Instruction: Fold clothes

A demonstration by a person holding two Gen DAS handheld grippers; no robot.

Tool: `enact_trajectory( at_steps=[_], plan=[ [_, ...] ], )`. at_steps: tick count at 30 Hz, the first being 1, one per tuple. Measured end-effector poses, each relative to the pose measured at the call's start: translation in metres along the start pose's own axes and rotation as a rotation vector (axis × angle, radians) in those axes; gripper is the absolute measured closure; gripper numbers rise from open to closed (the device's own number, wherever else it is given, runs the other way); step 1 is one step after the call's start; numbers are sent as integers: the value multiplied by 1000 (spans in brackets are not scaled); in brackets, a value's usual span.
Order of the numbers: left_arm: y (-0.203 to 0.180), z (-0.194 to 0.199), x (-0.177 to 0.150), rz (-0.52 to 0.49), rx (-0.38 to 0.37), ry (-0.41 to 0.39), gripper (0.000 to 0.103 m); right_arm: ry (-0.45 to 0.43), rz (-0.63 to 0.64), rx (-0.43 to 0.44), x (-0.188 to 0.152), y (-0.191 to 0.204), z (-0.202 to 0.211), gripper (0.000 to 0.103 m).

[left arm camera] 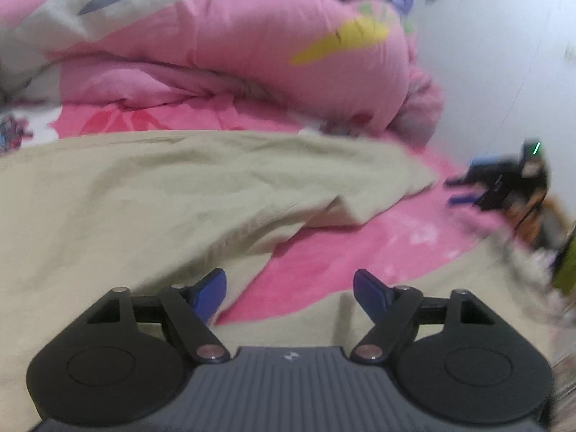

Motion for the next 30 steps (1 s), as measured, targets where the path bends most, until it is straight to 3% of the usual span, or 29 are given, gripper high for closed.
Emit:
enact_trajectory(
  at_steps=[4,6,10,12,13,14,16,19,22,25,30],
  plan=[
    [-7,-20,4,-61,105,47,41,-39,-121,-8,23,-16,-18,58],
    [-7,-22,4,-71,127,47,43,-65,-172,-9,34,-25,-25,58],
    [-6,-23,1,-85,174,46,57,-101,-245,-13,53,-39,-40,59],
    [-4,-24,1,-91,201,41,69,-117,-214,-21,59,-37,-42,69],
    [-4,-24,0,-97,217,38,81,-123,-170,-36,62,-32,-44,91],
    [-2,-24,1,-100,228,36,87,-132,-127,-46,65,-26,-44,98],
    [0,-23,1,-95,223,34,99,-171,-28,-56,73,-7,-39,100],
    [3,-15,1,-90,190,39,102,-272,162,-56,87,37,-16,101],
    [1,-7,-1,-112,155,47,102,-343,270,-63,100,66,-1,101],
    [-2,-3,-4,-130,114,57,102,-352,314,-126,107,68,-8,101],
    [2,-5,-7,-112,44,90,102,-274,321,-234,101,42,-48,101]
  ],
)
Point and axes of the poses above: each gripper's, at about its wrist camera, not at the fingertips, and z roughly against the way its jaws point, y to its left, x to its top, the point moved 4 cm from there along -z, roughly the way its jaws point
